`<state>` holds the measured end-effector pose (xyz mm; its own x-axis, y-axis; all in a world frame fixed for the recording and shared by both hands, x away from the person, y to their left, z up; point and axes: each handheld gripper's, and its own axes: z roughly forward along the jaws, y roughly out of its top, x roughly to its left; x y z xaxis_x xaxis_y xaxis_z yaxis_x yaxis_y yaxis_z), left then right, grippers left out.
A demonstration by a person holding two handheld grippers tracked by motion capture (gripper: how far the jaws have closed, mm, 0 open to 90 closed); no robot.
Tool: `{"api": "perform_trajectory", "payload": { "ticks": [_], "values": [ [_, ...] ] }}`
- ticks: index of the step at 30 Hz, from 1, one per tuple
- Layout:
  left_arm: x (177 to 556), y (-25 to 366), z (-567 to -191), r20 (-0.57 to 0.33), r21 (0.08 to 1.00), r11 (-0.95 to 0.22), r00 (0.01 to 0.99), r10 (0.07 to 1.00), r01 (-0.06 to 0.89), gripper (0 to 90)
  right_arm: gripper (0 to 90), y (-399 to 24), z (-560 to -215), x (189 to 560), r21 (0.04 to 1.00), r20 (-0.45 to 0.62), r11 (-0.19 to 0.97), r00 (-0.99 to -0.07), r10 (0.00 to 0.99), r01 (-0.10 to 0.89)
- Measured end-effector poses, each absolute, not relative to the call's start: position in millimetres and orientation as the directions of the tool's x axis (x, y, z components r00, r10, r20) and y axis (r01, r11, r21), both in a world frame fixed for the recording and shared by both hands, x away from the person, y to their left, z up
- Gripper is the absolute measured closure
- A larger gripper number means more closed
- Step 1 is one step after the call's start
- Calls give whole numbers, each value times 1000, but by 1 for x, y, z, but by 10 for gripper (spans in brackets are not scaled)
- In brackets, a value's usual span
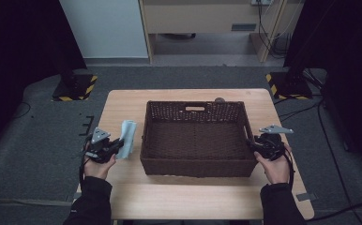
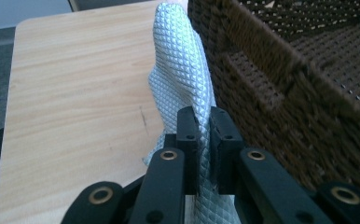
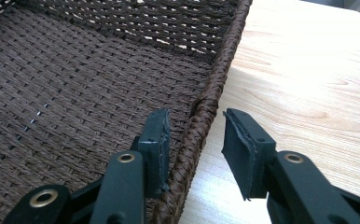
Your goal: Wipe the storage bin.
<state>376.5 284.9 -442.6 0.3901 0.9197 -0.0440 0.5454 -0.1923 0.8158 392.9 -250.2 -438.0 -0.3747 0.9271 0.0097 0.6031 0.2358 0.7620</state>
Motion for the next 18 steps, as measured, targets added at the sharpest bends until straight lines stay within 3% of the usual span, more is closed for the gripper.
{"api": "perform_trajectory", "payload": {
  "ticks": [6, 18],
  "values": [
    [389, 279, -437, -54, 823, -180, 389, 920, 538, 833, 621, -250, -443, 394, 724, 12, 276, -412, 911, 632],
    [395, 274, -436, -57, 824, -186, 405, 912, 535, 833, 691, -247, -445, 389, 737, 11, 290, -439, 898, 611]
  ]
}}
